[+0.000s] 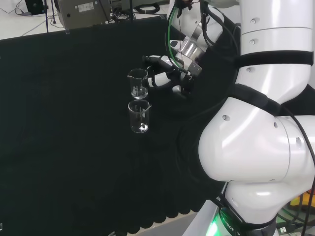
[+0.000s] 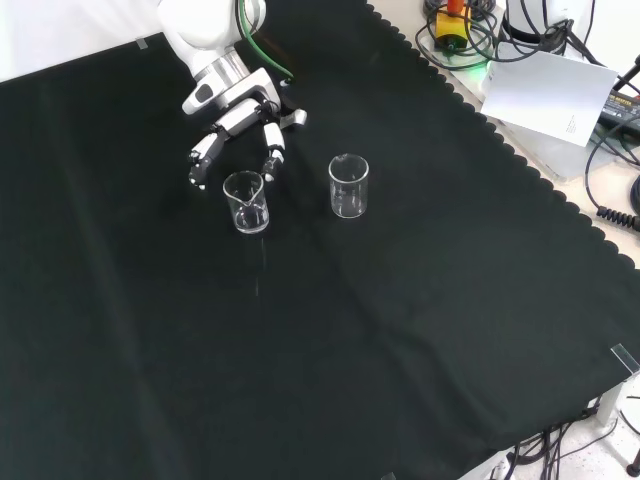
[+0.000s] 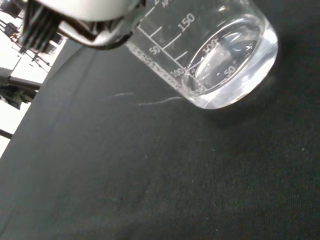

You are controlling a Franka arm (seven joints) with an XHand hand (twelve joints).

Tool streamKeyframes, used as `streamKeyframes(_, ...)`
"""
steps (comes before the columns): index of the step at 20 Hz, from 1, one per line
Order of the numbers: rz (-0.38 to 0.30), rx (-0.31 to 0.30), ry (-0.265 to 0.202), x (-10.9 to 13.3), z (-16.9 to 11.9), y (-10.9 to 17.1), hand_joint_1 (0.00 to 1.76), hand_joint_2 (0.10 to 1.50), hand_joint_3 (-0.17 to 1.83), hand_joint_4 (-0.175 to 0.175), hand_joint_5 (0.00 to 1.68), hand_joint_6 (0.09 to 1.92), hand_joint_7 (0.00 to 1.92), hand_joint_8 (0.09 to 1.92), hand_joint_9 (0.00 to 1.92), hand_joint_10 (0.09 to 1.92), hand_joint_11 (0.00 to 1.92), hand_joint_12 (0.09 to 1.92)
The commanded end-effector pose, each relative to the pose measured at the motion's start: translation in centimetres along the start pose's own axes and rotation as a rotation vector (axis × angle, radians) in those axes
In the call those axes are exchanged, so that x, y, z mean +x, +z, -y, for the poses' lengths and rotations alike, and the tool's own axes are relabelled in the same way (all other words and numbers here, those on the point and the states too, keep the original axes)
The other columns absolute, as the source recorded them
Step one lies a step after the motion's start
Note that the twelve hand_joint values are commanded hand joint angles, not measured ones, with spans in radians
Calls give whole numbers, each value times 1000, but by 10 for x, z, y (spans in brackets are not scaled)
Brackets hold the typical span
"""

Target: Pick up the beaker on the right.

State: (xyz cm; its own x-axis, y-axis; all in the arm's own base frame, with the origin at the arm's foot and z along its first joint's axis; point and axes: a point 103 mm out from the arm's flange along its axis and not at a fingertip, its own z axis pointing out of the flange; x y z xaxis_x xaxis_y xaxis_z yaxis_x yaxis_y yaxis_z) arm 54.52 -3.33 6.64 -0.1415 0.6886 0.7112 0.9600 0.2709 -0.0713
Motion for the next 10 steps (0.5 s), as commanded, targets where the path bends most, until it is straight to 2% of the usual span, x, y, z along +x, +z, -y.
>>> streamKeyframes(1,0,18,-49,3,-3,6,943,519,681,-14,391,87,192,696,374,646,102,1376)
streamKeyframes(10,-19,14,-54,3,-9,17,937,512,689,-14,412,87,181,687,326,625,78,1369)
